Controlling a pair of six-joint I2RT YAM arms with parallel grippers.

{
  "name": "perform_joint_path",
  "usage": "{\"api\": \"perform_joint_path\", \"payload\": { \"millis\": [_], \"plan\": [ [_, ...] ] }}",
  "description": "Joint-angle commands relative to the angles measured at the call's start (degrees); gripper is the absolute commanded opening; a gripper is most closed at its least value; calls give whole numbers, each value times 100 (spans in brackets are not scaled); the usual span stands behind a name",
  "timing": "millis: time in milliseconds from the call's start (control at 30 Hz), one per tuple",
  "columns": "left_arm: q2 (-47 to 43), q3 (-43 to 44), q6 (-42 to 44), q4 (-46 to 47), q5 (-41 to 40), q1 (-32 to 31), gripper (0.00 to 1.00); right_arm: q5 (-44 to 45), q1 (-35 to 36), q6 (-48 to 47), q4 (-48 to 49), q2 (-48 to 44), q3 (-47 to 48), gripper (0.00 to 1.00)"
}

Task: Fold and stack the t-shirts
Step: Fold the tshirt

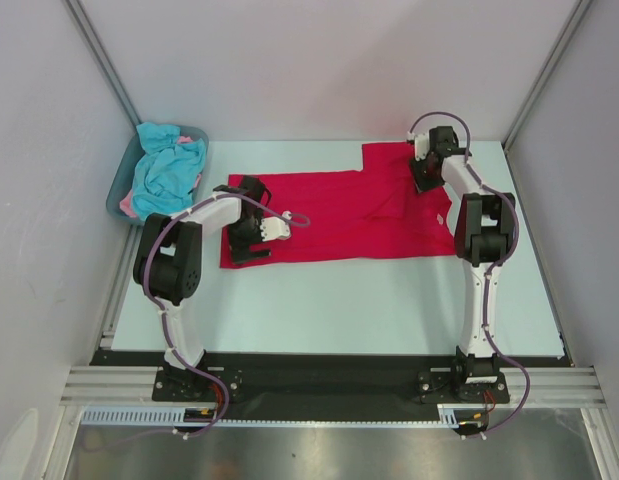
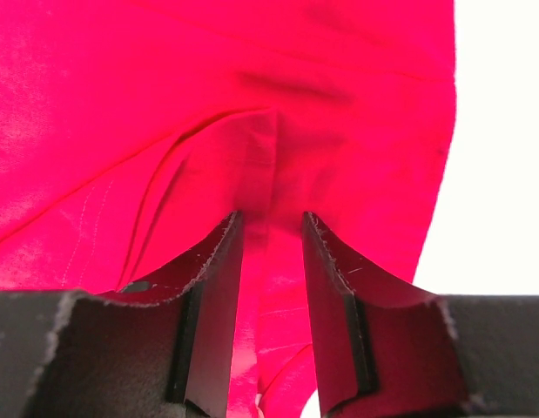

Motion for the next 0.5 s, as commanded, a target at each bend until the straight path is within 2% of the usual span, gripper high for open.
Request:
{"api": "perform_joint_path", "payload": {
  "millis": [0,467],
  "plan": [
    [-272,38,-136,-59,49,-70,100,-138,59,6,86,-104,-12,38],
    [-201,108,-154,-42,85,-96,100,-200,156,-56,42,-87,-56,37]
  ]
}}
